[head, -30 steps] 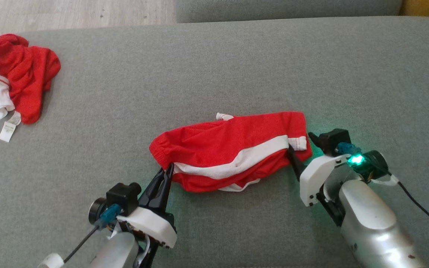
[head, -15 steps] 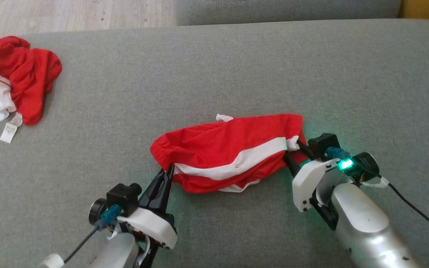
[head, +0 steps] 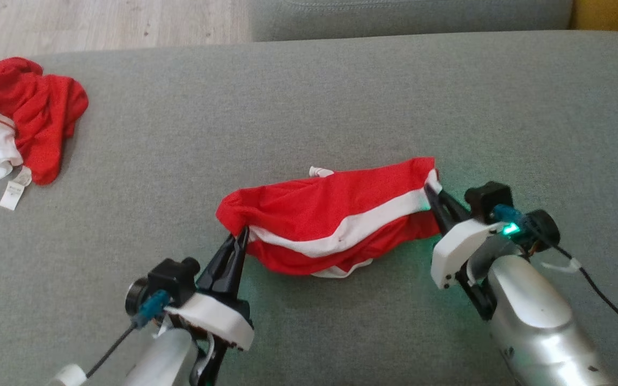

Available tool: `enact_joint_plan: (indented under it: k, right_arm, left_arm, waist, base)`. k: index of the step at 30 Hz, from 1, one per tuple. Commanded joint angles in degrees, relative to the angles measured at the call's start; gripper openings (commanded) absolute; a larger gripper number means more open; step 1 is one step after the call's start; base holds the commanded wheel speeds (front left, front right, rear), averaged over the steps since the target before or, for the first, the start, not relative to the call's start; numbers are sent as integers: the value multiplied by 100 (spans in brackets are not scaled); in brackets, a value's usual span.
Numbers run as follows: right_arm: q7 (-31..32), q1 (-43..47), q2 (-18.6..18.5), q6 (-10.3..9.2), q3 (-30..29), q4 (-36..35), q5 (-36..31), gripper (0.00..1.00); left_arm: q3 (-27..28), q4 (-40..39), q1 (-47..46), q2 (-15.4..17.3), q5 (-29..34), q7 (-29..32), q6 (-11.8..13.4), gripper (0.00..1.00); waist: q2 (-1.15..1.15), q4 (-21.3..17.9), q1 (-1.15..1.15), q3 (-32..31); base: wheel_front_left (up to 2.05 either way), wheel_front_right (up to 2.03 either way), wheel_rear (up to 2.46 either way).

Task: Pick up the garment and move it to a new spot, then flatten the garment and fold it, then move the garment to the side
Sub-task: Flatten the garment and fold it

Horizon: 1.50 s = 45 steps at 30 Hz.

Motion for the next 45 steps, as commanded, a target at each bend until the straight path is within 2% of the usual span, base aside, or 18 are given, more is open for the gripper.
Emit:
enact_joint_plan:
  k: [1,6,12,20,27,31,36,39,40,45]
  right_arm:
    - [-163,-94,108,43,-45,-307,52,0]
    - [-257,43,109,43,-234,-688,311,0]
    - [-134,423,-28,43,-482,-1631,723,0]
    - [422,1319,-155,43,-1002,-3552,1022,0]
    - [1069,2075,-70,43,-1588,-5433,894,0]
    - [1413,2196,-7,43,-1711,-6056,759,0]
    - [1595,1670,26,43,-1634,-5795,650,0]
    - [1587,942,30,43,-1482,-5204,694,0]
    - [1517,327,11,43,-1410,-4711,650,0]
    - [947,-1336,46,43,-1452,-3497,463,0]
  left_arm:
    - [315,-367,-95,116,81,-71,30,0]
    - [475,-764,-57,168,193,-71,35,0]
    - [631,-1413,15,271,302,-71,33,0]
    - [798,-2636,107,537,220,57,66,0]
    - [983,-4042,48,887,94,690,161,0]
    - [1028,-4357,-178,1058,36,1077,157,0]
    - [977,-3935,-854,1151,-290,1418,78,0]
    - [856,-3429,-1532,1239,-438,1530,36,0]
    - [789,-3044,-2089,1263,-551,1511,21,0]
    - [459,-2079,-3583,1436,-680,1201,12,0]
  waist:
    - [0,-8,0,-52]
    - [0,-29,0,-190]
    - [0,-71,0,-526]
    - [0,-127,0,-1024]
    - [0,-169,0,-1190]
    - [0,-213,0,-1082]
    - [0,-299,0,-746]
    - [0,-379,0,-397]
    - [0,-431,0,-140]
    - [0,-562,0,379]
  base:
    - [0,0,0]
    - [0,0,0]
    - [0,0,0]
    - [0,0,0]
    - [0,0,0]
    - [0,0,0]
    - [0,0,0]
    - [0,0,0]
    - [0,0,0]
    - [0,0,0]
